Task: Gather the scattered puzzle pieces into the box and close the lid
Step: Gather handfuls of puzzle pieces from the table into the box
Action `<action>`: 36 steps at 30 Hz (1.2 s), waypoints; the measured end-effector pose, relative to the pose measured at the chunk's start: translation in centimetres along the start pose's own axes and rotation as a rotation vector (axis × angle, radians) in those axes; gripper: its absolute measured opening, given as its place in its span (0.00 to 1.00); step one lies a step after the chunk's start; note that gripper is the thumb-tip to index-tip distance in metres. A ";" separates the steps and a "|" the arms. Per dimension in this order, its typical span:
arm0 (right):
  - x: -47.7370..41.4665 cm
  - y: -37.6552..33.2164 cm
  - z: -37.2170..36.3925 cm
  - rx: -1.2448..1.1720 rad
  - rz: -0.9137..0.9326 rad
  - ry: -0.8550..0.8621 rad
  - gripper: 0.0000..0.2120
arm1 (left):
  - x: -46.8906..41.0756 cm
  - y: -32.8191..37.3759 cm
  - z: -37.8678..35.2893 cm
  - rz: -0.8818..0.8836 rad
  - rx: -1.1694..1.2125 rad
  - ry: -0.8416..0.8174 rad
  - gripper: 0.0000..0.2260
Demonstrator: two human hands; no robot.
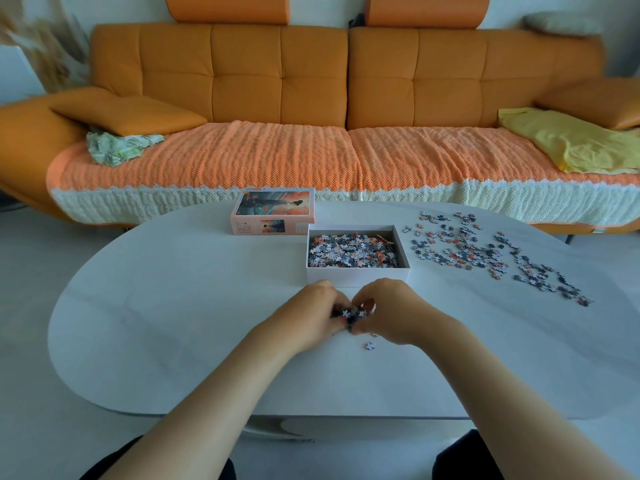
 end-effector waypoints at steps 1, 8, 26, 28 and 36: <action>0.0 0.0 0.0 -0.017 -0.008 0.001 0.15 | -0.1 -0.1 0.0 0.011 -0.002 0.021 0.08; 0.0 -0.2 0.2 -0.059 -0.001 0.041 0.12 | -0.2 -0.7 0.2 0.077 0.051 0.129 0.08; -2.8 -0.7 5.4 -0.322 0.131 0.460 0.10 | -5.0 -1.3 4.3 0.073 0.254 0.554 0.06; -3.6 -0.5 5.5 -0.319 0.139 0.510 0.11 | -5.9 -1.5 4.2 0.073 0.268 0.551 0.07; -4.7 1.8 5.1 -0.203 0.087 0.417 0.20 | -6.5 -1.7 3.5 0.020 0.167 0.362 0.14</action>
Point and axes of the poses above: each hand's wrist, its own x-axis away from the middle knuckle, its own z-axis out of the back of the hand, y = z × x, the point moved 4 cm from there along -x, towards the middle knuckle, and after that the axes turned 15 degrees about -z, right-handed, at the moved point
